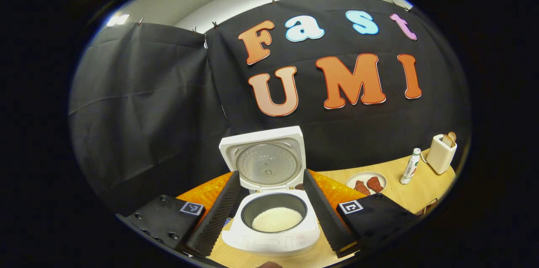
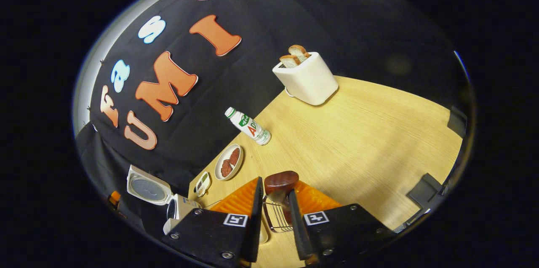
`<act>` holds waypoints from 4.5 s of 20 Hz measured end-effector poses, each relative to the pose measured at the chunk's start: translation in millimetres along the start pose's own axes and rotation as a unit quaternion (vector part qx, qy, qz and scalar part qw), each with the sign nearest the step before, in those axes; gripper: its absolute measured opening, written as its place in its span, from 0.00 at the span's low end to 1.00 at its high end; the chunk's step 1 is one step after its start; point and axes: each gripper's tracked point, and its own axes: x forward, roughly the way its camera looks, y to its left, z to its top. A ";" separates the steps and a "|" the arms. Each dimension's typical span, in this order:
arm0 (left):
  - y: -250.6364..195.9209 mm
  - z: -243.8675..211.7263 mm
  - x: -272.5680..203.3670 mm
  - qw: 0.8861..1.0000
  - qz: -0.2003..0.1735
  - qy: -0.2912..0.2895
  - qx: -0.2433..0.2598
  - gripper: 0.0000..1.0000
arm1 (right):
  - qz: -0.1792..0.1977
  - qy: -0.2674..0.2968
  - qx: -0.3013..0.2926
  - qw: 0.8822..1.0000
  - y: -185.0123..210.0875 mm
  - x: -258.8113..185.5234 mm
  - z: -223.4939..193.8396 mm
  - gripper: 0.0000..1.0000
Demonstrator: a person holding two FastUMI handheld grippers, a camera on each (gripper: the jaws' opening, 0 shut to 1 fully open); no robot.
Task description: Close the left gripper, press the button to open the rice cooker; take a wooden spoon from the chopstick holder with the right hand, scoop a spoonful of rice and pour it into the rice cooker, then put the wooden spoon back into the chopstick holder.
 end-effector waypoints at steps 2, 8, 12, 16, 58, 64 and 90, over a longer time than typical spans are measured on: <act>6.1 16.8 10.1 1.000 -0.003 -0.010 -0.019 0.97 | -0.011 -0.012 -0.016 1.000 -4.0 -6.1 14.8 0.51; 32.0 69.7 55.7 0.997 -0.015 -0.033 -0.068 1.00 | -0.039 -0.092 -0.091 0.991 1.5 -54.5 78.7 0.85; 48.3 97.6 92.8 0.996 -0.024 -0.035 -0.079 0.96 | -0.061 -0.161 -0.149 0.974 19.6 -101.5 127.1 0.91; 53.6 109.6 144.8 0.997 -0.021 -0.037 -0.070 0.96 | -0.082 -0.224 -0.188 0.953 38.7 -150.6 163.2 0.93; 10.7 -222.9 73.6 0.875 -0.040 0.477 -0.079 1.00 | -0.009 -0.200 -0.308 0.930 75.0 -131.1 159.7 0.94; -0.2 -211.9 62.3 0.884 -0.044 0.455 -0.097 0.99 | -0.004 -0.206 -0.317 0.926 84.3 -134.0 164.4 0.94; -10.5 69.7 -104.4 0.991 -0.026 -0.123 -0.039 0.98 | 0.193 -0.274 -0.382 0.862 296.6 -111.0 122.2 0.94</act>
